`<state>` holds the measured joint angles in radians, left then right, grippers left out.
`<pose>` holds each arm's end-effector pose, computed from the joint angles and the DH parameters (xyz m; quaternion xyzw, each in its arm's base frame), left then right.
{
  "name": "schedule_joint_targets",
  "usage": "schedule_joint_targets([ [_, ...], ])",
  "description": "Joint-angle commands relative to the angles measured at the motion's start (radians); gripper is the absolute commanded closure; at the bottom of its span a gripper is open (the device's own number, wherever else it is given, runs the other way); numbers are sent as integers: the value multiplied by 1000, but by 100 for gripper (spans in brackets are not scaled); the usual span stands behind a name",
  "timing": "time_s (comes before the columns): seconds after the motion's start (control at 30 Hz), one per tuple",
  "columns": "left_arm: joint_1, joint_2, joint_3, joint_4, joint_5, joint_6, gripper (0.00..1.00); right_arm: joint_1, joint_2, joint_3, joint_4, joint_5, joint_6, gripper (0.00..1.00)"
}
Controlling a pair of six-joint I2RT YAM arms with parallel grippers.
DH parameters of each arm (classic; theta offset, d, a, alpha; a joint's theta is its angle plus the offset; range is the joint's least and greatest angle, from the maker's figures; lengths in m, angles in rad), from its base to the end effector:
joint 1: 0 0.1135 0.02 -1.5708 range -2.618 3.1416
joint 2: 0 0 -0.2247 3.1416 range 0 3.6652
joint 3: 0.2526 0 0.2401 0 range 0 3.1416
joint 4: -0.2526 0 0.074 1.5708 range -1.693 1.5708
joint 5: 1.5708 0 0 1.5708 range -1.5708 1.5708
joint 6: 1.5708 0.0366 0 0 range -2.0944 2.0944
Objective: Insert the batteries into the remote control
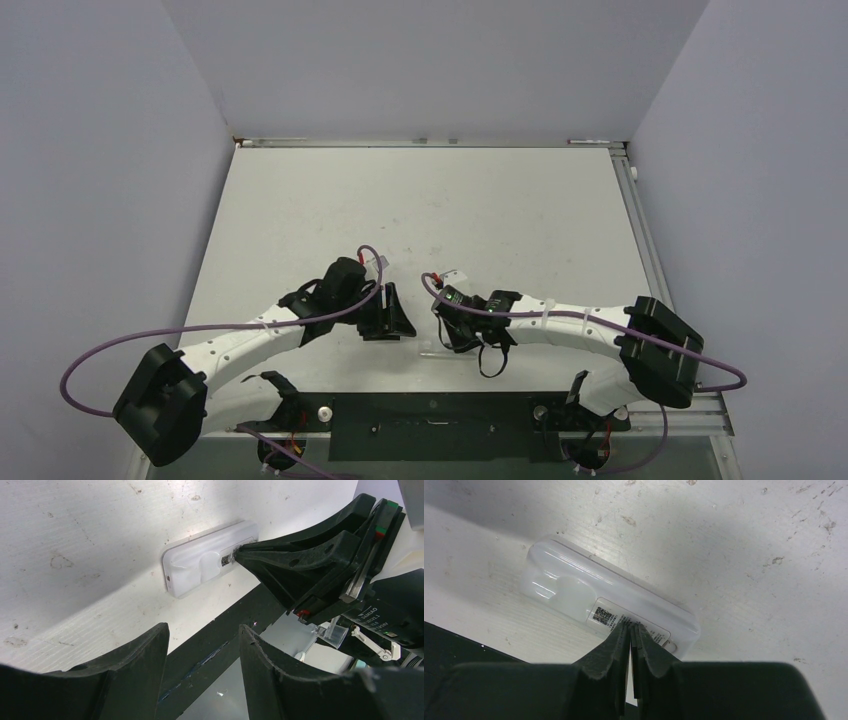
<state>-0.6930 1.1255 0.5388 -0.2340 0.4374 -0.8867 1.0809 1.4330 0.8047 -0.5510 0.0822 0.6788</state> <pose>0.1617 -0.1544 0.1592 -0.0087 0.9118 -0.3961 0.1083 0.1225 0.2233 0.1459 -0.1879 0.9619 0.1241 0.1549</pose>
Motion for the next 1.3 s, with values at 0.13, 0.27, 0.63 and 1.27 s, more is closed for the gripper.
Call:
schedule_joint_targets([
  [0.13,6,-38,11,-3,-8,8,50,6,3,49,-65,62,-4,89],
  [0.27,15,-62,32,-38,-19,20,46,2,-41,106,-85,103,-27,82],
  [0.63,61,-131,152,-195,-74,107,35,-20,-172,213,-75,191,-148,58],
  [1.27,73,-388,259,-347,-200,186,18,-72,-96,216,-150,-180,-632,23],
])
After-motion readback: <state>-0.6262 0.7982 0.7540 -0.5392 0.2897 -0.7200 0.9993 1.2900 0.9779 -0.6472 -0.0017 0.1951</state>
